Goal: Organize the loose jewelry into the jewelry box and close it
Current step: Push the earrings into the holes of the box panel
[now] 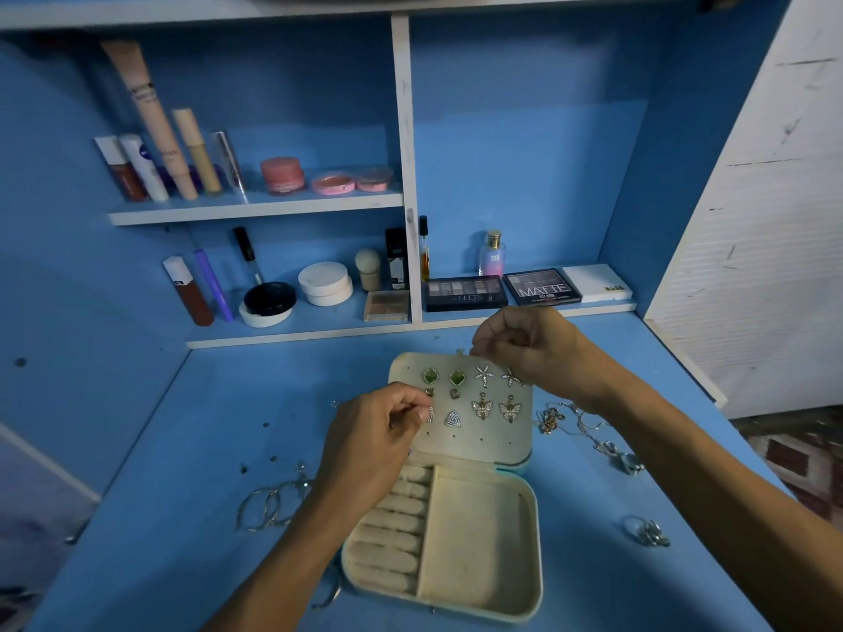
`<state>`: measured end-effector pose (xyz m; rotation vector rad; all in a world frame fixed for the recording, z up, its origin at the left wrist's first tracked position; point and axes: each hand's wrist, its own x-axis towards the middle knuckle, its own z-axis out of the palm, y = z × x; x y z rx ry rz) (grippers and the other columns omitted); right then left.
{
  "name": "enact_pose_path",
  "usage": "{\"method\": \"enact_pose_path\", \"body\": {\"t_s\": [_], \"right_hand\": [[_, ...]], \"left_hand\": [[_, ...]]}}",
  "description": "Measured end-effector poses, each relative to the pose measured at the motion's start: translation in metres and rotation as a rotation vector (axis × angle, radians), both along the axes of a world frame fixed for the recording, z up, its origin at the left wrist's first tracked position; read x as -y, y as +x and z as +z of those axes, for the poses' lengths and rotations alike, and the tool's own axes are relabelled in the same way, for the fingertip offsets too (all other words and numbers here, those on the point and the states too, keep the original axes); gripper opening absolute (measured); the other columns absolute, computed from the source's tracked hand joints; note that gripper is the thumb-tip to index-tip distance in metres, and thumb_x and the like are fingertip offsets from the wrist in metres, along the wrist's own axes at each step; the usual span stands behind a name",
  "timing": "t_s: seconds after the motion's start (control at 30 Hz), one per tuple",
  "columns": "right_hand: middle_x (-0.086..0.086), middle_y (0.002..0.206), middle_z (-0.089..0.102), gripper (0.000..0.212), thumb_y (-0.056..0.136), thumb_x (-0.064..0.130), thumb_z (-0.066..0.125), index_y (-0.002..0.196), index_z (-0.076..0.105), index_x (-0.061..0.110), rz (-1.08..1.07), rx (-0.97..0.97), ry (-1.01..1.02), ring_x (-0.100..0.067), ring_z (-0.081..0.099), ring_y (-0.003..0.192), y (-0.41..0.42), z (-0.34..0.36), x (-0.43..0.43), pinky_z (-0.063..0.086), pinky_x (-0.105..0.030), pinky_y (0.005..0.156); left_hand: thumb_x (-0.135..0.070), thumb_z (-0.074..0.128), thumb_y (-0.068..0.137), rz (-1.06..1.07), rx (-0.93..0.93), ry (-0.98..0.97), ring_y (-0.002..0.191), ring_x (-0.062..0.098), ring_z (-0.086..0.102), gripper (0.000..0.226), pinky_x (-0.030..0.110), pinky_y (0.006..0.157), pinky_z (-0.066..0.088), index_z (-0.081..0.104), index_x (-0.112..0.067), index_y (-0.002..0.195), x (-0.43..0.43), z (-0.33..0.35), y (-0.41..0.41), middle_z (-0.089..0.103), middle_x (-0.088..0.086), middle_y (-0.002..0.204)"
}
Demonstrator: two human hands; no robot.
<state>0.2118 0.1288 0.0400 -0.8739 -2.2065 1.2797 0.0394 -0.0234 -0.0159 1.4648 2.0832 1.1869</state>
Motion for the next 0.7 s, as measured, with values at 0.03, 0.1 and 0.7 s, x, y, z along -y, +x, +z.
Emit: {"method": "enact_pose_path", "body": {"t_s": [0.03,0.1,0.7], "right_hand": [[0.0,0.085,0.076,0.011,0.095,0.01,0.063,0.093,0.071,0.018,0.001,0.001,-0.002,0.003,0.057,0.06,0.0,0.0,0.0,0.043,-0.012,0.055],[0.0,0.085,0.075,0.009,0.096,0.01,0.063,0.095,0.071,0.015,-0.001,-0.007,-0.013,0.004,0.058,0.06,0.0,-0.001,0.001,0.042,-0.01,0.055],[0.002,0.083,0.073,0.007,0.096,0.012,0.064,0.098,0.071,0.013,-0.003,-0.003,-0.045,0.006,0.057,0.06,-0.001,0.0,0.001,0.04,-0.007,0.054]], "left_hand": [[-0.022,0.07,0.094,0.01,-0.008,0.01,0.082,-0.005,0.066,0.01,0.017,0.072,0.053,0.075,-0.03,0.096,0.0,-0.001,0.0,0.074,-0.02,0.086],[-0.022,0.069,0.094,0.029,-0.024,0.028,0.081,-0.005,0.064,0.009,0.012,0.067,0.048,0.074,-0.029,0.095,0.0,-0.002,0.0,0.073,-0.019,0.086],[-0.026,0.064,0.096,-0.002,-0.09,-0.095,0.086,-0.001,0.06,0.02,0.013,0.078,0.047,0.063,-0.043,0.085,0.0,0.005,0.001,0.061,-0.013,0.095]]}}
